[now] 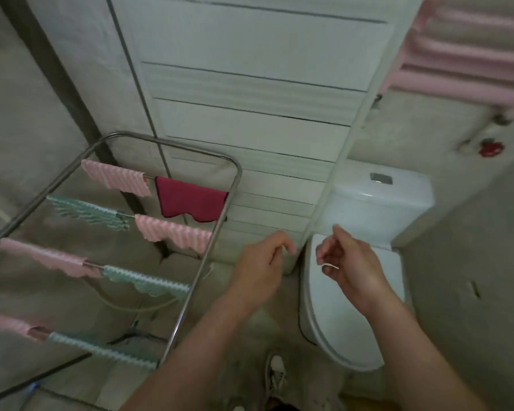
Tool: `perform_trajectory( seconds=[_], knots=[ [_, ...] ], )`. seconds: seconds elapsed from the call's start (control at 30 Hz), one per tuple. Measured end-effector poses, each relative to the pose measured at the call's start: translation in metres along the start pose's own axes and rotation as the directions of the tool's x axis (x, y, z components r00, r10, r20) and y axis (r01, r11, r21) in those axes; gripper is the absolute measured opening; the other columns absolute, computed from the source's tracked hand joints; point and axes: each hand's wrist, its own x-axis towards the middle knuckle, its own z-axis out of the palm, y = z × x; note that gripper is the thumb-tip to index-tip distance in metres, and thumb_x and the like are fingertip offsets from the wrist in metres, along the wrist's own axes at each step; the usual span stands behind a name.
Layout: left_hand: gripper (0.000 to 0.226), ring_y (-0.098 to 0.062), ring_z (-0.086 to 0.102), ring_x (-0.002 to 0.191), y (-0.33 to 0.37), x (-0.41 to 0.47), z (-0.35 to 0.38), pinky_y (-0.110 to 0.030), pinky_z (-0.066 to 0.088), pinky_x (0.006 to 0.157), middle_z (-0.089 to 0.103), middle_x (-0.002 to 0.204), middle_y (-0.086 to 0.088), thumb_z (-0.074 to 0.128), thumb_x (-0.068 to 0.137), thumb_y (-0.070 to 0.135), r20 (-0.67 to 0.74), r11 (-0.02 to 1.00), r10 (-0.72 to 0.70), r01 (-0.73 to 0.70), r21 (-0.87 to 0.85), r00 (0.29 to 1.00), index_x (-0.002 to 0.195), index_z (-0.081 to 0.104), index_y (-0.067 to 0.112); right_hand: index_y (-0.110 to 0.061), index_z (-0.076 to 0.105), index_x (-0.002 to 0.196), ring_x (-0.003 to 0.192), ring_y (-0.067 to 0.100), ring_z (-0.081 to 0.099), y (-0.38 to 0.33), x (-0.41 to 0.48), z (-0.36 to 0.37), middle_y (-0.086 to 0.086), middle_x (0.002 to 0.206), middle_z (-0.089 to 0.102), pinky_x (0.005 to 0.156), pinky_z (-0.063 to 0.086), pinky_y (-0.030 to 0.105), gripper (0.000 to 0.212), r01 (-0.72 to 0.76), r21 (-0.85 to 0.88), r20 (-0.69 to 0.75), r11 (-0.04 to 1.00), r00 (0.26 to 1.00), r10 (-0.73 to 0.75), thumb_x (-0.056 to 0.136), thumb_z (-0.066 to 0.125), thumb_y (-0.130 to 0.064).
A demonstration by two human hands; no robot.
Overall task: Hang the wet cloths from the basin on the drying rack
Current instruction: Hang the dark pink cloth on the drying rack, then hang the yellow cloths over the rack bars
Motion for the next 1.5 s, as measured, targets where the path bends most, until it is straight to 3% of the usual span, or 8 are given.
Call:
perform_trajectory(
  seconds=[0.3,0.7,0.87,1.03,1.13,1.23,1.37,1.5],
  knots=[
    [0.026,-0.001,0.057,0.094,0.045,-0.038,0.122,-0.013,0.045,0.079,0.06,0.108,0.014,0.05,0.095,0.019,0.549,0.99,0.082,-0.13,0.049,0.832,0.113,0.059,0.035,-0.011,0.067,0.077,0.064,0.015,0.061,0.061,-0.084,-0.149,0.006,0.07,0.07,0.063,0.04,0.03,0.035,-0.089,0.024,-0.354,0.996,0.931,0.091,0.099,0.045,-0.027],
    [0.022,-0.005,0.062,0.078,0.075,-0.147,0.319,-0.025,0.05,0.072,0.068,0.09,0.008,0.047,0.095,0.021,0.814,0.986,-0.064,-0.088,0.14,0.577,0.101,0.063,0.035,-0.01,0.065,0.097,0.068,0.011,0.058,0.198,-0.189,-0.328,0.007,0.085,0.063,0.059,0.048,0.022,0.011,-0.225,0.117,-0.64,0.967,0.728,0.246,0.092,0.056,-0.006],
    [0.031,-0.018,0.06,0.099,0.066,-0.184,0.387,-0.029,0.048,0.084,0.065,0.106,0.001,0.046,0.083,0.005,0.868,0.949,-0.06,-0.242,0.203,0.494,0.099,0.068,0.021,-0.012,0.039,0.139,0.105,0.023,0.055,0.278,-0.202,-0.37,0.016,0.134,0.052,0.092,0.046,0.038,0.056,-0.448,-0.117,-0.606,0.886,0.739,0.294,0.088,0.061,-0.006],
    [0.031,-0.034,0.047,0.119,0.047,-0.206,0.439,-0.036,0.039,0.091,0.051,0.128,-0.014,0.043,0.089,0.016,0.882,0.833,-0.059,-0.464,0.302,0.468,0.119,0.053,0.012,-0.019,0.009,0.153,0.127,0.032,0.05,0.308,-0.214,-0.377,0.016,0.142,0.048,0.097,0.039,0.03,0.082,-0.591,-0.293,-0.58,0.751,0.735,0.352,0.09,0.062,-0.026],
    [0.047,-0.037,0.037,0.13,0.043,-0.209,0.459,-0.041,0.037,0.1,0.032,0.147,-0.017,0.045,0.091,0.022,0.872,0.782,-0.163,-0.479,0.4,0.463,0.137,0.036,0.012,-0.015,0.043,0.14,0.121,0.03,0.054,0.314,-0.217,-0.386,0.014,0.131,0.059,0.095,0.043,0.032,0.058,-0.652,-0.392,-0.533,0.649,0.736,0.417,0.09,0.059,-0.04],
    [0.044,-0.039,0.044,0.123,0.041,-0.21,0.472,-0.039,0.04,0.096,0.024,0.15,-0.023,0.044,0.094,0.03,0.828,0.741,-0.226,-0.461,0.487,0.513,0.132,0.041,0.008,-0.02,0.062,0.067,0.08,0.023,0.06,0.304,-0.223,-0.392,0.003,0.071,0.064,0.063,0.041,0.03,0.033,-0.634,-0.449,-0.482,0.63,0.765,0.426,0.089,0.059,-0.045],
    [0.029,-0.033,0.062,0.097,0.05,-0.213,0.466,-0.035,0.049,0.083,0.058,0.116,-0.019,0.055,0.088,0.04,0.861,0.774,-0.284,-0.429,0.465,0.422,0.088,0.067,0.014,-0.021,0.051,0.05,0.054,0.01,0.043,0.285,-0.236,-0.408,0.003,0.05,0.046,0.054,0.032,0.027,0.042,-0.535,-0.344,-0.444,0.771,0.817,0.368,0.089,0.064,-0.031],
    [0.014,-0.008,0.06,0.06,0.062,-0.206,0.452,-0.021,0.05,0.063,0.066,0.069,-0.001,0.063,0.08,0.028,0.867,0.932,-0.207,-0.179,0.317,0.453,0.074,0.07,0.018,-0.02,0.073,0.078,0.075,0.005,0.058,0.266,-0.249,-0.418,0.011,0.086,0.068,0.065,0.044,0.019,0.014,-0.136,0.082,-0.694,0.987,0.703,0.155,0.088,0.066,-0.012]
  ],
)
